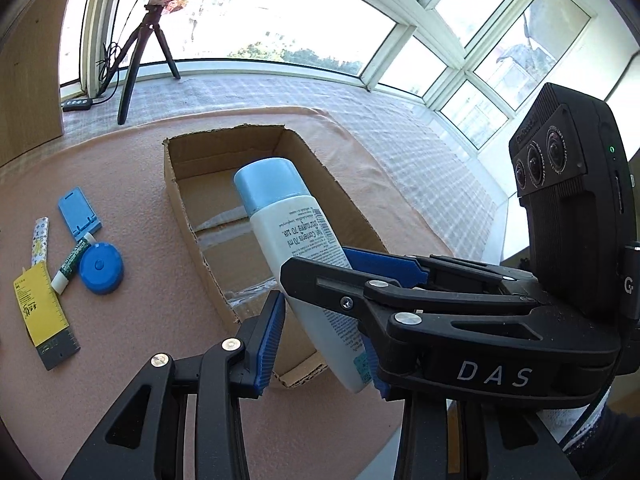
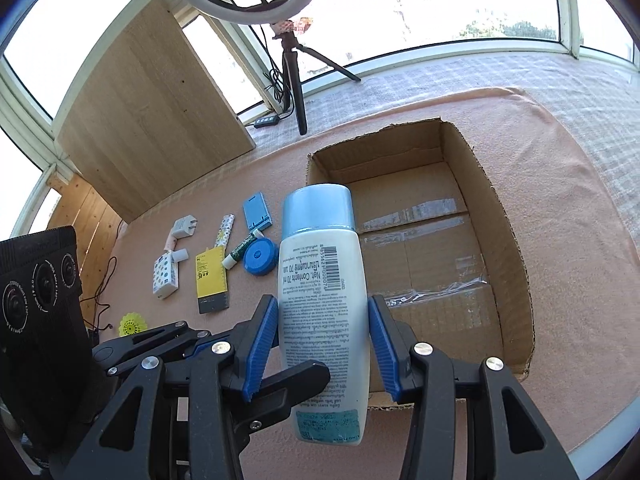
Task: Organize objects
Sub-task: 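Carry the lotion bottle with the right gripper over the cardboard box, then open the right gripper to drop the bottle into the box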
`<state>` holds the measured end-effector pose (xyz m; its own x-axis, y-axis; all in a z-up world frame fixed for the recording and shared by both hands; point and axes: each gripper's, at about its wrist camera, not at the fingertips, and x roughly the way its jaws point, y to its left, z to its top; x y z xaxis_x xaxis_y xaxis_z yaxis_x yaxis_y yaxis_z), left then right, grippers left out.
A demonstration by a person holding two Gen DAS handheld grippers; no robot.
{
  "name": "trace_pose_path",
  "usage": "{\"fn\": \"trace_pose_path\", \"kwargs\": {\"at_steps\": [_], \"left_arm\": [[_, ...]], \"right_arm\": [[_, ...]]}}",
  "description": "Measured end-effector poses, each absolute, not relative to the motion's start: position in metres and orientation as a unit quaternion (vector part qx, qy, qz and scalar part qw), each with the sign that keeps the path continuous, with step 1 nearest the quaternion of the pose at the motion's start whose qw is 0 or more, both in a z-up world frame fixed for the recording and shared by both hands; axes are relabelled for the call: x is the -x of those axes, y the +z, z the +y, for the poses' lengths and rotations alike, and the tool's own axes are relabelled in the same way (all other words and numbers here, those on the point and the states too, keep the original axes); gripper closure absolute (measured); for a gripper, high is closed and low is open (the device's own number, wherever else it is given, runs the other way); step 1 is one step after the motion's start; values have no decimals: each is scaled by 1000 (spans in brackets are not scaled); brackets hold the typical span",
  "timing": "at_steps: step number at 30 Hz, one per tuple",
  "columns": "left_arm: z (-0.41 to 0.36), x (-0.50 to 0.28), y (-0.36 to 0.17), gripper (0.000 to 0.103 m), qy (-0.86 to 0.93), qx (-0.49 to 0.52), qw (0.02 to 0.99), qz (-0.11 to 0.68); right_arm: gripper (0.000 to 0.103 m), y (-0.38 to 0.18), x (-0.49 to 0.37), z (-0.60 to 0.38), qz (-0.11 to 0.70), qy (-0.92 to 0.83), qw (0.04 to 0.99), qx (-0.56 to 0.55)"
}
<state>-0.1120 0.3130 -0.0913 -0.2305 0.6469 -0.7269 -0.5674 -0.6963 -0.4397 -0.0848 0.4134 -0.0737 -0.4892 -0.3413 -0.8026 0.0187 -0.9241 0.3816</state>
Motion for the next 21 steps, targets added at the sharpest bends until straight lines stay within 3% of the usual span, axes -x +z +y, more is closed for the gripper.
{"fn": "trace_pose_path", "kwargs": {"at_steps": [6,7,9,10,11,21], "left_arm": [[332,116,-92,61,781,483,394,-31],[334,117,-93,56,783,485,390,-24],[331,118,-95,28,791,487,370,-14],[329,119,-96,27,794,486,365,-17],[325,119,-96,27,794,488,363,-19],[289,124,-99,27,805,494,328,-26]], "right_arm": [[60,-73,90,429,-156,-851,98,-492],[60,-73,91,429,-145,-854,92,-491],[49,-73,93,431,-129,-860,67,-489],[38,-72,94,433,-129,-863,54,-485],[34,-72,94,436,-134,-865,49,-480],[34,-72,95,422,-135,-861,66,-486]]}}
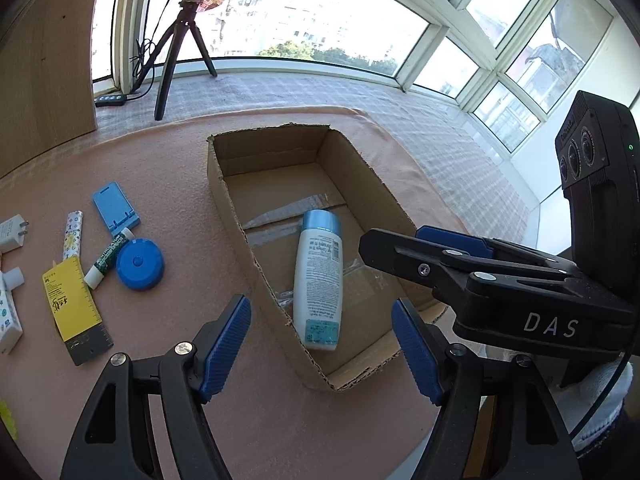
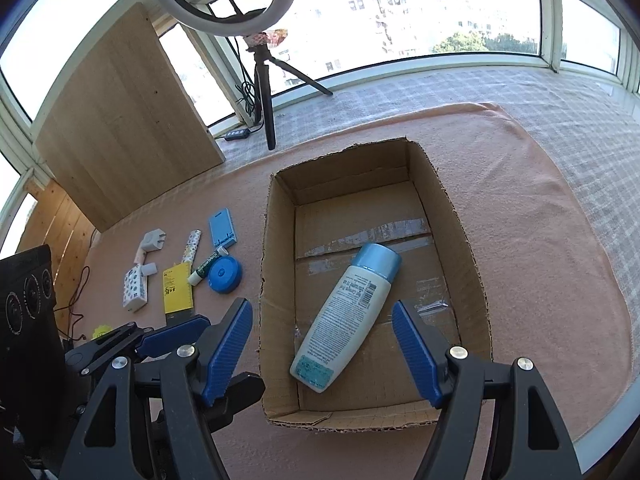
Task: Organize objects
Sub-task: 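Open the right gripper to drop the bottle into the box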
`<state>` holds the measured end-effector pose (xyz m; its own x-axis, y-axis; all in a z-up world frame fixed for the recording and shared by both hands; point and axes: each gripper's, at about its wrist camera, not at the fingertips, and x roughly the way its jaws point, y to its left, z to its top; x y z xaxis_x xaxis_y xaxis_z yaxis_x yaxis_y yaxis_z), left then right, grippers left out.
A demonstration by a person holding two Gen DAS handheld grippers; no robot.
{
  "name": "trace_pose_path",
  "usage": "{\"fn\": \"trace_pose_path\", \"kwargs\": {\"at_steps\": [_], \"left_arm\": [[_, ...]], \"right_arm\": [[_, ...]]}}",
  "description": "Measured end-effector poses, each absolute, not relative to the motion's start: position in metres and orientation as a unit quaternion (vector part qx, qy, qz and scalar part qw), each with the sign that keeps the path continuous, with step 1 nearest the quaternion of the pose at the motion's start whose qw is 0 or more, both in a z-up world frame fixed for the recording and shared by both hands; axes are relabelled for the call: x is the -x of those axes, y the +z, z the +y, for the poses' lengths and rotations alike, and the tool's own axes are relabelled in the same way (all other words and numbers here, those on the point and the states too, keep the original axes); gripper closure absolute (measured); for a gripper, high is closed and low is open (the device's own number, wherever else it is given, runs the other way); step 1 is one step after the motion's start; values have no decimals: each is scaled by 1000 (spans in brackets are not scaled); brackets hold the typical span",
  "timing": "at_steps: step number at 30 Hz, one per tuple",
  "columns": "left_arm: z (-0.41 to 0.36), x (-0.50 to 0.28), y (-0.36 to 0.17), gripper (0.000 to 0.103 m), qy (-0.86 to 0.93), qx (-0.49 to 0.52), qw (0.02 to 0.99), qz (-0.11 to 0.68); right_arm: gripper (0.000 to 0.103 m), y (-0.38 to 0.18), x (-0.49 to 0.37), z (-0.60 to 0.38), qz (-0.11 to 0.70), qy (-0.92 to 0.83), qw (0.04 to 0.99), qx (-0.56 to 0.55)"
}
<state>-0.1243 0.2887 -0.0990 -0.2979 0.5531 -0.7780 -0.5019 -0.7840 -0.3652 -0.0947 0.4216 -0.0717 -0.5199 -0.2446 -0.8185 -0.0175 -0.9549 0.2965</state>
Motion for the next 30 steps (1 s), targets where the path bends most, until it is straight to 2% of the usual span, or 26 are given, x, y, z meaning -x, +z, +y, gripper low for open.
{"fn": "trace_pose_path", "kwargs": {"at_steps": [19,30], "left_arm": [[167,109,-110,27,824,509,242,-55],[78,85,-122,27,832,520,175,-80]], "right_arm": [[34,-71,96,338,-112,-851,126,-497],[34,-95,117,279,-97,-828,170,-525]]}}
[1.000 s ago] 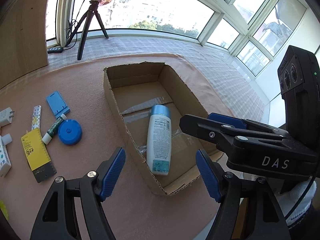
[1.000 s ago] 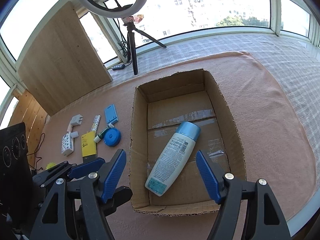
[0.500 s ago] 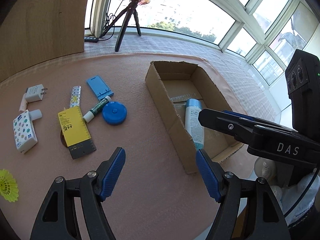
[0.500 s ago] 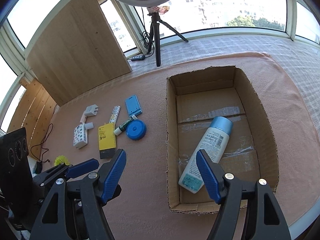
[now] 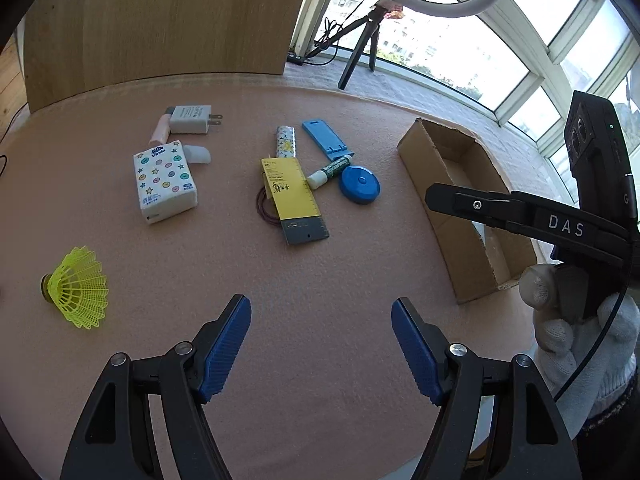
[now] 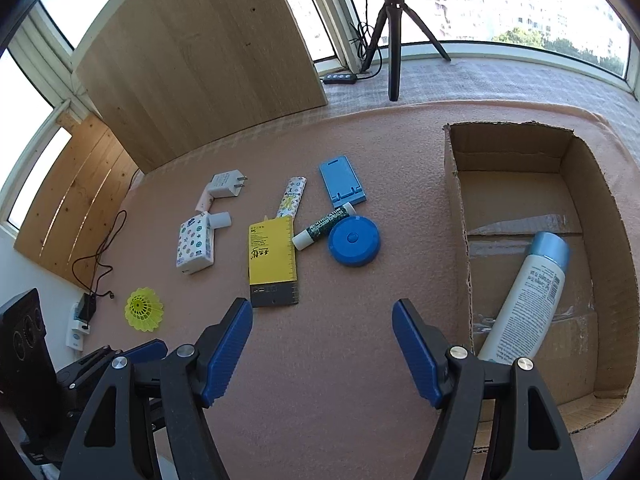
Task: Organize objects
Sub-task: 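Open the right gripper to drop the bottle into the box, then move the right tool to the yellow card and close on it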
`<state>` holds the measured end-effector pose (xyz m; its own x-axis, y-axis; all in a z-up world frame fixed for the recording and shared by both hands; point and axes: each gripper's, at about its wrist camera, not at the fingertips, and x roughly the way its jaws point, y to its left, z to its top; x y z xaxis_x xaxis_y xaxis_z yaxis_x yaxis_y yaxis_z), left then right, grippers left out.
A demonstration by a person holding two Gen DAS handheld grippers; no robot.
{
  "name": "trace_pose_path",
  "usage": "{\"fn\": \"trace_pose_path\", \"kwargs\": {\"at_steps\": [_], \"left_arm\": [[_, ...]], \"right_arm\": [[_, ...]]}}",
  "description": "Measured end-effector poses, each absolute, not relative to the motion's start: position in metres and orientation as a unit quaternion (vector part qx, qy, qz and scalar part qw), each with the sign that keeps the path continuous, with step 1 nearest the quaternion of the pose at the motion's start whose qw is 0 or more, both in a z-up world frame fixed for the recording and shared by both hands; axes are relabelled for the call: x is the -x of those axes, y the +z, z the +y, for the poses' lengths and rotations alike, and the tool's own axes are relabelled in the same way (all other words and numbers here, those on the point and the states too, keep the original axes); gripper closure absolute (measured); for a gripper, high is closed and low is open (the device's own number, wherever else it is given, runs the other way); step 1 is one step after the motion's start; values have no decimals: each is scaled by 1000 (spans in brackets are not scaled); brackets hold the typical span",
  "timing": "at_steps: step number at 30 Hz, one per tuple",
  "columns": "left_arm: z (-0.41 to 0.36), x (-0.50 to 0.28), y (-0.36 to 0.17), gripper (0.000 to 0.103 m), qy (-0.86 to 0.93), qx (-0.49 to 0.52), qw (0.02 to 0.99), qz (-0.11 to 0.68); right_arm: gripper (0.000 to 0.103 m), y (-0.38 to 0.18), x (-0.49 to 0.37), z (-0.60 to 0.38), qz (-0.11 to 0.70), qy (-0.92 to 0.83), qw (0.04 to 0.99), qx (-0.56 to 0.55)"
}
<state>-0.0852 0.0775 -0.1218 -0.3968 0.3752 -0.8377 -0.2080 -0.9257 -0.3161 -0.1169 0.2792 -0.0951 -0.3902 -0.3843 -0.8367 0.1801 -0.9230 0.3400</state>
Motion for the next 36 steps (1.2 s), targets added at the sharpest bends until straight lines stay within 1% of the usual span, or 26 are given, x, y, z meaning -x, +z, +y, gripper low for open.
{"fn": "trace_pose_path", "kwargs": {"at_steps": [7,11,15,20,29,36], "left_arm": [[33,73,-125,27,834,524,145,-98],[18,68,-129,27,832,529,135,-102],[3,64,-129,27,832,530,123,-110],[-12,60,-127,27,834,528,112,-116],[-30,55,-127,27,834,529,96,-122],[-36,56,-128,27,834,530,88,-126]], "right_arm": [[34,-123,140,249,-107,-798,197,-559],[34,-143,154,239,-132,-777,207,-580],[34,-155,164,225,-136,-764,217,-592],[34,-162,176,211,-114,-762,223,-598],[34,-172,191,187,-48,-759,224,-609],[34,-173,191,181,-31,-764,224,-604]]}}
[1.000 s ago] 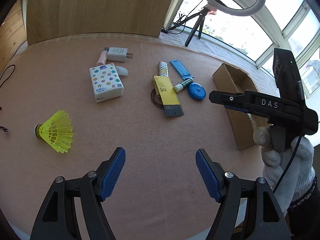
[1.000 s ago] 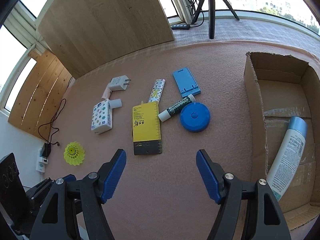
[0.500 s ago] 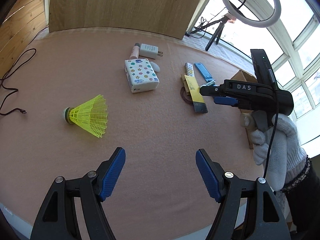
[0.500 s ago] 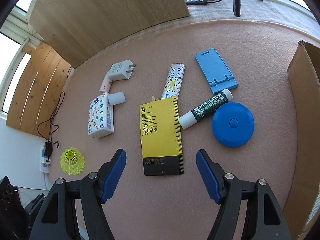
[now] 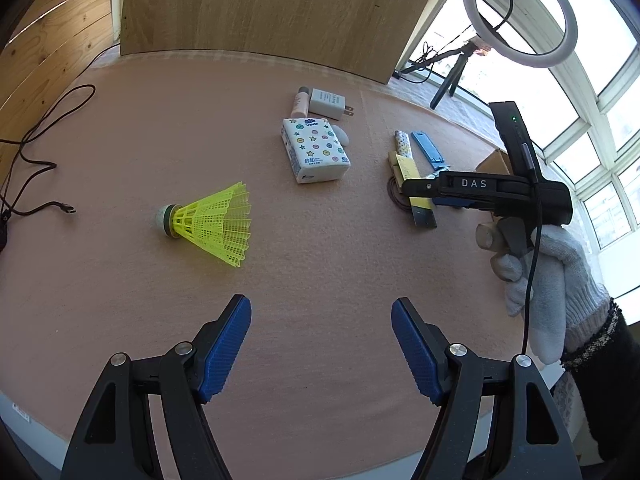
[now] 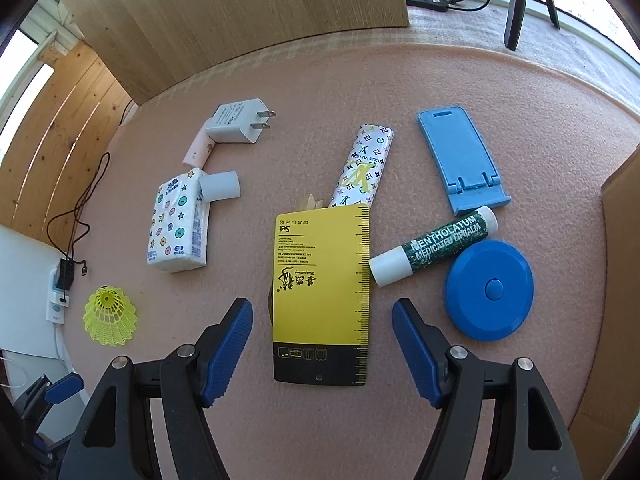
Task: Organize objects
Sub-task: 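Move the right tool to the yellow card and close on it, then carry the yellow card with the right gripper and release into box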
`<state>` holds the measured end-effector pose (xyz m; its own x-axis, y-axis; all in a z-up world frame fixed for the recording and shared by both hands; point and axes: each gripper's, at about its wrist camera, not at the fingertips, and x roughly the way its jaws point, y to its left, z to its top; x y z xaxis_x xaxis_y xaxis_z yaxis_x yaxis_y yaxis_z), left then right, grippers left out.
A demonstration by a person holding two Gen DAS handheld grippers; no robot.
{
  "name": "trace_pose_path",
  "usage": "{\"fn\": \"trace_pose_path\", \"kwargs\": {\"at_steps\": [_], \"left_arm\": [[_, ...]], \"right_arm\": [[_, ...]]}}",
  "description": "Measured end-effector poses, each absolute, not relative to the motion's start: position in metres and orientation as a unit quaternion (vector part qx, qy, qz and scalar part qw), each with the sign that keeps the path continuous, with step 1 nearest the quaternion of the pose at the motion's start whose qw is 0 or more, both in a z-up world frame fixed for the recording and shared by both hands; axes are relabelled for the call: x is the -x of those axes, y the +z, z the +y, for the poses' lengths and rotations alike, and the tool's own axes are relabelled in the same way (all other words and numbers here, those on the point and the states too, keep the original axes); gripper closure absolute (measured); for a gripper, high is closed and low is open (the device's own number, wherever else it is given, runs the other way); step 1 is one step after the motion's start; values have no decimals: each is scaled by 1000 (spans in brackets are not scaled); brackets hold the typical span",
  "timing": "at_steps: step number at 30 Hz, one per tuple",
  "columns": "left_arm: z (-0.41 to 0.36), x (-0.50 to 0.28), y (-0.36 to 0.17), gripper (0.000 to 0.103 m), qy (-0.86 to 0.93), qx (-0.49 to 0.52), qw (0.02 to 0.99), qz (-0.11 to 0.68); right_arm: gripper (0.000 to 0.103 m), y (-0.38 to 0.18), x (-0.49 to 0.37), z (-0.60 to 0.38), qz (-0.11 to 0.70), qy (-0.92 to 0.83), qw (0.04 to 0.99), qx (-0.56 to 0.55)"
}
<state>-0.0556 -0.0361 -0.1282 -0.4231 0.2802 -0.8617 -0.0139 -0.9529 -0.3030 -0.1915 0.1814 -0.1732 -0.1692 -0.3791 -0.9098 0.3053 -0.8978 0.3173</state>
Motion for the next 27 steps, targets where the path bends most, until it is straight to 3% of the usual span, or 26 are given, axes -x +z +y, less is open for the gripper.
{"fn": "trace_pose_path", "kwargs": {"at_steps": [6,10,27], "left_arm": [[-33,57,-128,27,832,533,93,-124],[-33,59,-129,27,830,535,95,-124],[-20,71,-134,27,828,537,105,-119]], "right_arm": [[41,-171,189,175,-9,-769,220,-600],[57,-170,189,173,-4,-772,215,-598],[57,-149,154,192,-4,-791,204,-576]]}}
